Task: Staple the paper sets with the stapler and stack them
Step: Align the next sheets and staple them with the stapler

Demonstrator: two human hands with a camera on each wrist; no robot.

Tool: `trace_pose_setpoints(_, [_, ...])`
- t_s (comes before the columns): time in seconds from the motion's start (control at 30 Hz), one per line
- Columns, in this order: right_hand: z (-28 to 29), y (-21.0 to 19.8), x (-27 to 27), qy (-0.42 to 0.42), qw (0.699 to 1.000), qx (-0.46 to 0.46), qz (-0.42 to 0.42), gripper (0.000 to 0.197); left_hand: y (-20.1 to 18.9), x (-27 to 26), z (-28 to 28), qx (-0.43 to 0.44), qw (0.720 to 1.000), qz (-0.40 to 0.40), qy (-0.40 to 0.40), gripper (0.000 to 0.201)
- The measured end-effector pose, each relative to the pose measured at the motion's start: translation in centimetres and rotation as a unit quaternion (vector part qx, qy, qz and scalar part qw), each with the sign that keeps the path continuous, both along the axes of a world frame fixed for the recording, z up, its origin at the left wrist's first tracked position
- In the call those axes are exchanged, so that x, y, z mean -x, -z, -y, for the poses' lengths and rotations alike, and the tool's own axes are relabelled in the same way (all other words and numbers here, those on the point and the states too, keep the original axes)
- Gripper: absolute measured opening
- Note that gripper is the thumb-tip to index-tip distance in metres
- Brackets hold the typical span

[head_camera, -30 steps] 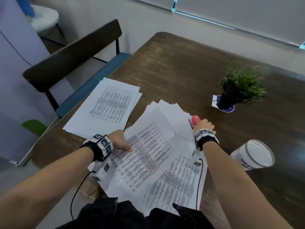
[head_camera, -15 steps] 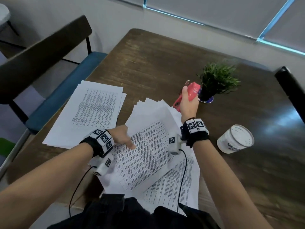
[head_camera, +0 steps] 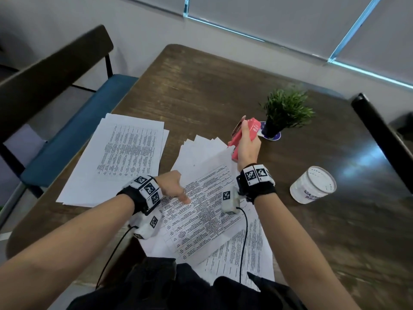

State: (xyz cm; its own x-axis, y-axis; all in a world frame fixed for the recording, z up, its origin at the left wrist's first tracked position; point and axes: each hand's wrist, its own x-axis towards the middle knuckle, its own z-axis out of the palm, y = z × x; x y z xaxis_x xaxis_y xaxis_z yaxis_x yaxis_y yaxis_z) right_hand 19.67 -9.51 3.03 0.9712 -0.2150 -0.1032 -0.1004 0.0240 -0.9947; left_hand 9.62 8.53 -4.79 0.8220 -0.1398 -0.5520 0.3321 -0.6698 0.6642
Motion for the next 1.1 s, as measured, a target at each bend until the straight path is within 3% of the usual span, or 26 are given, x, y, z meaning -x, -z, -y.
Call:
trace_pose_setpoints(0.2, [-0.5, -0.1, 0.4, 0.043, 0.999, -0.005, -0.025, 0.039, 1.1, -0.1, -0.3, -0.014, 1.000, -0.003, 0.007, 0.063])
trace_pose_setpoints(0.43, [-0.4, 0.6, 0.1, 0.065, 0.995, 0.041, -0.064, 0.042, 1.5, -0.1, 0.1, 0.032, 0.998, -0.034, 0.046, 0.049])
trace_pose_setpoints(0.57, [0.3, 1.8, -0.9, 0.035, 0.989, 0.134, -0.047, 0.041, 1.1, -0.1, -1.0, 0.053, 0.998, -0.016, 0.029, 0.051])
trace_pose_setpoints(0.7, [1.7, 3.8, -1.4, 0.088, 0.973, 0.206, -0.056, 0.047, 1.4, 0.3, -3.4, 0.083, 0.991, 0.068, -0.081, 0.022])
trace_pose_setpoints(0.8, [2.7, 5.7, -1.8, 0.090, 0.949, 0.261, -0.155, 0.059, 1.8, 0.5, -5.2, 0.091, 0.961, 0.148, -0.217, 0.038])
trace_pose_setpoints(0.9, [3.6, 7.7, -1.8, 0.003, 0.902, 0.377, -0.209, 0.061, 2.4, 0.2, -6.6, 0.083, 0.938, 0.188, -0.278, 0.042])
trace_pose_setpoints(0.97, [3.9, 8.8, -1.6, -0.055, 0.869, 0.455, -0.189, 0.052, 2.5, 0.2, -7.0, 0.108, 0.922, 0.206, -0.308, 0.044])
trace_pose_setpoints(1.03, [3.8, 9.4, -1.6, -0.058, 0.846, 0.509, -0.148, 0.040, 2.4, 0.2, -7.0, 0.141, 0.900, 0.219, -0.349, 0.040])
trace_pose_setpoints(1.1, [3.0, 9.2, -1.2, -0.038, 0.861, 0.501, -0.079, 0.032, 2.3, 0.2, -6.7, 0.168, 0.883, 0.234, -0.371, 0.034])
